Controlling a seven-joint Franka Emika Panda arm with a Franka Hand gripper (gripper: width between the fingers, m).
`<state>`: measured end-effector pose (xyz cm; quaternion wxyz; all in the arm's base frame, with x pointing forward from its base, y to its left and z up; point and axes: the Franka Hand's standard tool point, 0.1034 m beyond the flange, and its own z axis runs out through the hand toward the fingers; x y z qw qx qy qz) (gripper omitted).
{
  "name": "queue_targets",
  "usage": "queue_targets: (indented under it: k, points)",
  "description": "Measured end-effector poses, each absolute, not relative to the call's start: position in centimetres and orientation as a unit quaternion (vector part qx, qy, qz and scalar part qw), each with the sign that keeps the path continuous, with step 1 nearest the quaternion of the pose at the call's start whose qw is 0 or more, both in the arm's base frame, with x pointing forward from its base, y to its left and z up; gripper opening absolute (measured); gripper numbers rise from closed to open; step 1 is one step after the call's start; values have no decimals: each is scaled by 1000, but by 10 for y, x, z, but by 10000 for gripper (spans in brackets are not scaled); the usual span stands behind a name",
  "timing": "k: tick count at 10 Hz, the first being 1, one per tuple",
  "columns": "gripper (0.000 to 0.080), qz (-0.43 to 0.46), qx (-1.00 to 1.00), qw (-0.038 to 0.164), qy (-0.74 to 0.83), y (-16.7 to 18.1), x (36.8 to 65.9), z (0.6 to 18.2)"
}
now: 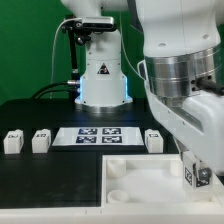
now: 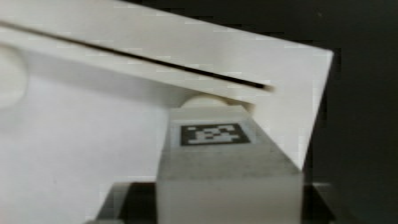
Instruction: Assemble one leg
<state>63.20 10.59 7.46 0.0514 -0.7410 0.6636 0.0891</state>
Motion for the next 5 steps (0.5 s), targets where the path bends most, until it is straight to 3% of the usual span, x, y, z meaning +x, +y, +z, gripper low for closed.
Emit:
queue_targets:
  k: [2, 3, 4, 5]
  points:
    - [297, 94, -726, 47, 679, 109, 631, 75]
    - [371, 93, -733, 48, 672, 109, 631, 75]
    - [556, 93, -741, 49, 663, 109, 631, 75]
    - [556, 89, -755, 50, 647, 111, 630, 74]
